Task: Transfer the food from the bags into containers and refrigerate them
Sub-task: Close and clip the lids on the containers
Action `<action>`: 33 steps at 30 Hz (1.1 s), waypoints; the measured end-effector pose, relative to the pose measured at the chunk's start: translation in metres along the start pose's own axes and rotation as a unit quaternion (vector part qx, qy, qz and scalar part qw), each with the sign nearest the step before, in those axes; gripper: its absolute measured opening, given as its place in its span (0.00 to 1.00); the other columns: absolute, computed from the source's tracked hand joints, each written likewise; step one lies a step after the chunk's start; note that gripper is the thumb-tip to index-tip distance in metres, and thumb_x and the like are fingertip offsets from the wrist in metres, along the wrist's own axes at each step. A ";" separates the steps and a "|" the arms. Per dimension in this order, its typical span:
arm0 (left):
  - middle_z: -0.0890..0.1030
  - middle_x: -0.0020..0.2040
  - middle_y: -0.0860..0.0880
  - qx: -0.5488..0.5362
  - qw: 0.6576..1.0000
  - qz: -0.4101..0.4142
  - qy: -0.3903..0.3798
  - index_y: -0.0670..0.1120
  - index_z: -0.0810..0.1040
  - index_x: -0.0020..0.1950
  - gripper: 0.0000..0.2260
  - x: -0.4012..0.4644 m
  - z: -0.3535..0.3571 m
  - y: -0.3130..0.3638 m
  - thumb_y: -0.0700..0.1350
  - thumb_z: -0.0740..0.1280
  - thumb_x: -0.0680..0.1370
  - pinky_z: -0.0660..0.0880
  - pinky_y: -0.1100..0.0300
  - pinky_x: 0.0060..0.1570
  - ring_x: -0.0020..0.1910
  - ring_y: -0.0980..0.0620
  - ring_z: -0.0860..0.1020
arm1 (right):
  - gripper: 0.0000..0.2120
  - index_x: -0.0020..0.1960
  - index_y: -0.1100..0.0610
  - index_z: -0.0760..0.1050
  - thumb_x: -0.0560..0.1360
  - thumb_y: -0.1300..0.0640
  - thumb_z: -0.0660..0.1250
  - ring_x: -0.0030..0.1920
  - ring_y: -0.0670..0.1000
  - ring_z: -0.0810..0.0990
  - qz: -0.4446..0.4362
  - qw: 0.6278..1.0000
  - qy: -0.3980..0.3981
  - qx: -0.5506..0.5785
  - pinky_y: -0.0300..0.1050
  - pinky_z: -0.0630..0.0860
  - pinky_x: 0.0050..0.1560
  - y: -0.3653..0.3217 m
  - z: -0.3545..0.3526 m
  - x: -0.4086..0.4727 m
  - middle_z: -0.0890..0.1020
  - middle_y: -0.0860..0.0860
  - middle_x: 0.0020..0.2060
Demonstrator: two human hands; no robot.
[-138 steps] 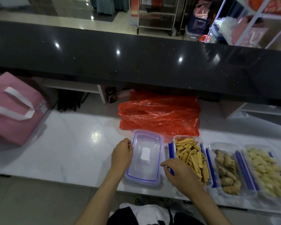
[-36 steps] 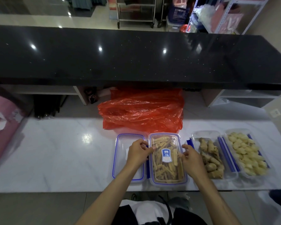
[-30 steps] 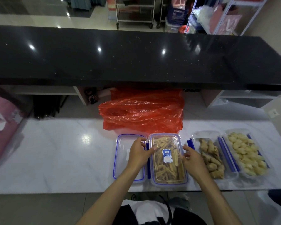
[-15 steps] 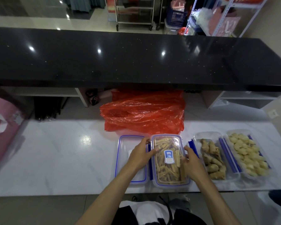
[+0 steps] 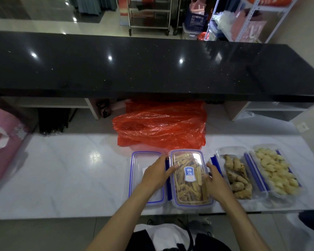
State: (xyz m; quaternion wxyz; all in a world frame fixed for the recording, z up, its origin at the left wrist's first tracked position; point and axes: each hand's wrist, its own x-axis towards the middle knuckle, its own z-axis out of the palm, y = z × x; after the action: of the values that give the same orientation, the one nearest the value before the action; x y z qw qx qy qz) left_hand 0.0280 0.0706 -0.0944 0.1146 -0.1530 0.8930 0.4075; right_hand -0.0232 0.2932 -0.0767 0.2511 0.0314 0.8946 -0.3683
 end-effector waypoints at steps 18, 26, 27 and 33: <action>0.76 0.38 0.52 -0.214 0.974 -0.078 0.008 0.45 0.65 0.65 0.24 0.001 0.011 0.000 0.56 0.73 0.79 0.71 0.68 0.27 0.30 0.59 0.76 | 0.26 0.82 0.44 0.53 0.86 0.49 0.56 0.51 0.43 0.81 0.016 0.997 -0.051 0.055 0.49 0.80 0.56 0.007 -0.006 -0.001 0.83 0.44 0.49; 0.85 0.46 0.44 -0.197 0.970 -0.138 -0.031 0.47 0.72 0.49 0.17 0.014 0.008 -0.004 0.58 0.73 0.78 0.85 0.48 0.38 0.40 0.44 0.86 | 0.28 0.80 0.43 0.56 0.83 0.48 0.62 0.57 0.50 0.84 0.042 0.990 -0.047 0.125 0.61 0.80 0.62 0.021 -0.005 0.008 0.83 0.51 0.61; 0.85 0.46 0.44 -0.192 0.971 -0.138 -0.032 0.47 0.71 0.48 0.17 0.015 0.008 -0.004 0.58 0.73 0.78 0.85 0.48 0.39 0.42 0.44 0.86 | 0.28 0.80 0.46 0.58 0.83 0.50 0.64 0.56 0.50 0.84 0.044 0.989 -0.036 0.135 0.59 0.81 0.59 0.020 -0.006 0.008 0.82 0.53 0.64; 0.85 0.46 0.43 -0.214 0.964 -0.150 -0.045 0.45 0.70 0.49 0.19 0.013 0.005 0.000 0.58 0.74 0.78 0.86 0.47 0.38 0.40 0.43 0.86 | 0.14 0.64 0.55 0.75 0.80 0.57 0.70 0.45 0.43 0.83 -0.008 0.996 0.060 0.068 0.45 0.81 0.43 0.010 -0.004 0.001 0.82 0.42 0.45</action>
State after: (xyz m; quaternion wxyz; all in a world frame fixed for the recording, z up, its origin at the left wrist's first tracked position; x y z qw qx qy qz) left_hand 0.0168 0.0717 -0.1020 0.1794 -0.2875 0.7456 0.5737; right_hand -0.0234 0.3030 -0.0814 0.1915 0.0634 0.8810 -0.4280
